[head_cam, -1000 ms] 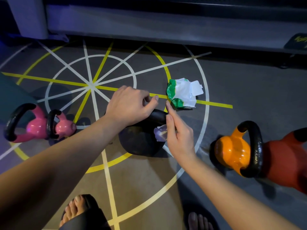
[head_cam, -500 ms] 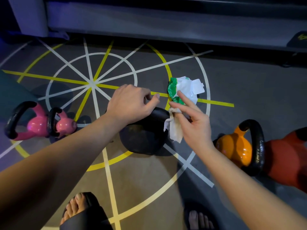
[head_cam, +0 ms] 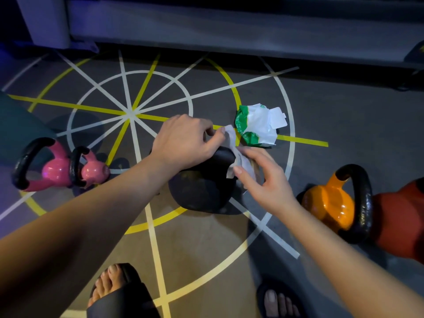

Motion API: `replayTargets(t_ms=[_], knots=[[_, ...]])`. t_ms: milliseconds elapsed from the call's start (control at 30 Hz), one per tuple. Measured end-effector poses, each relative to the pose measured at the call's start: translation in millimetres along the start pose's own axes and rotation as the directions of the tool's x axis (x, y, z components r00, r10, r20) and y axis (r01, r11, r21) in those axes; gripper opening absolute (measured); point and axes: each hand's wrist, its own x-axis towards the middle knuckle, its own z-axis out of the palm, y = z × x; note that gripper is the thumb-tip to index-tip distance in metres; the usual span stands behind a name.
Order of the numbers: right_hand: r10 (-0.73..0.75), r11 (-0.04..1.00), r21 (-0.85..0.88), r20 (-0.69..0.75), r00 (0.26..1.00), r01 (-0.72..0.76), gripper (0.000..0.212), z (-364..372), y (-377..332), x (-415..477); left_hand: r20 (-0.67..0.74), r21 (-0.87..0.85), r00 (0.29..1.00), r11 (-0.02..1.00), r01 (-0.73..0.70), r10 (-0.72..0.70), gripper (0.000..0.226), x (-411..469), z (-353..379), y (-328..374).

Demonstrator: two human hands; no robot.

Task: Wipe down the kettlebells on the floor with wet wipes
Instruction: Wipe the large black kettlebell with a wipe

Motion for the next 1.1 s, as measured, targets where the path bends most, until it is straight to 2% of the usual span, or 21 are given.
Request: replayTargets(t_ms=[67, 167, 267, 333, 400, 467, 567, 633, 733, 767, 867, 900, 1000, 1100], knots=[[-0.007, 0.997, -0.082, 0.095, 0.995, 0.014, 0.040, -9.8, 4.3, 8.7, -0.012, -0.001, 1.000, 1.000, 0.004, -0.004, 0.058, -0.2, 0.3, 0.4], [0.136, 0.978, -0.186, 0.202, 0.970, -0.099, 0.050, -13.3, 2.0, 30.0, -0.014, -0.007, 1.000, 1.000, 0.012, -0.012, 0.054, -0.9, 0.3, 0.8], [0.116, 0.949, -0.316, 0.309, 0.944, -0.013, 0.051, 1.7, -0.1, 47.9, -0.006, -0.030, 1.000, 0.999, 0.028, -0.028, 0.051, -1.1, -0.5, 1.5], [0.122, 0.946, -0.325, 0.314, 0.941, -0.014, 0.046, 10.7, -2.1, 48.7, -0.005, -0.039, 0.999, 0.998, 0.039, -0.039, 0.050, -0.7, -1.2, 1.7], [0.183, 0.958, -0.258, 0.200, 0.963, -0.129, 0.042, 18.2, -4.1, 38.2, -0.003, -0.041, 0.999, 0.998, 0.045, -0.045, 0.050, -0.6, -1.4, 1.9], [0.247, 0.955, -0.174, 0.007, 0.969, -0.242, 0.046, 31.4, -9.0, 21.2, 0.001, -0.035, 0.999, 0.998, 0.048, -0.048, 0.051, -0.5, -1.4, 1.6], [0.146, 0.942, -0.268, -0.222, 0.964, -0.204, 0.052, 58.5, -18.1, 4.3, 0.002, -0.027, 0.998, 0.998, 0.057, -0.057, 0.052, -0.3, -0.6, 1.9], [0.073, 0.931, -0.327, -0.266, 0.961, -0.161, 0.055, 68.7, -24.9, -3.1, 0.000, -0.029, 0.998, 0.998, 0.057, -0.057, 0.050, 0.0, -0.4, 1.9], [0.067, 0.933, -0.346, -0.114, 0.991, -0.102, 0.070, 62.3, -27.0, -15.3, 0.001, -0.037, 0.999, 0.998, 0.053, -0.053, 0.047, -0.4, -0.3, 1.0], [0.047, 0.943, -0.326, -0.057, 0.997, -0.063, 0.067, 54.7, -25.8, -16.7, 0.000, -0.038, 0.999, 0.998, 0.053, -0.053, 0.047, -0.5, 0.0, 0.8], [-0.087, 0.948, -0.306, 0.016, 0.996, 0.087, 0.024, 22.7, -21.8, -13.1, -0.010, -0.044, 0.999, 0.998, 0.041, -0.041, 0.045, -1.2, 1.9, 0.2], [-0.105, 0.938, -0.330, 0.025, 0.994, 0.107, 0.021, 12.7, -21.1, -10.2, -0.013, -0.049, 0.999, 0.998, 0.031, -0.032, 0.044, -1.9, 1.8, 0.3], [-0.017, 0.942, -0.331, 0.093, 0.996, 0.047, 0.043, -3.9, -19.5, 5.5, -0.016, -0.042, 1.000, 0.999, 0.008, -0.008, 0.042, -3.2, 0.1, 0.4], [-0.007, 0.927, -0.366, 0.195, 0.981, 0.079, 0.035, 5.5, -18.1, 28.9, -0.029, -0.029, 1.000, 1.000, 0.001, -0.002, 0.041, -3.6, -0.3, 0.5]])
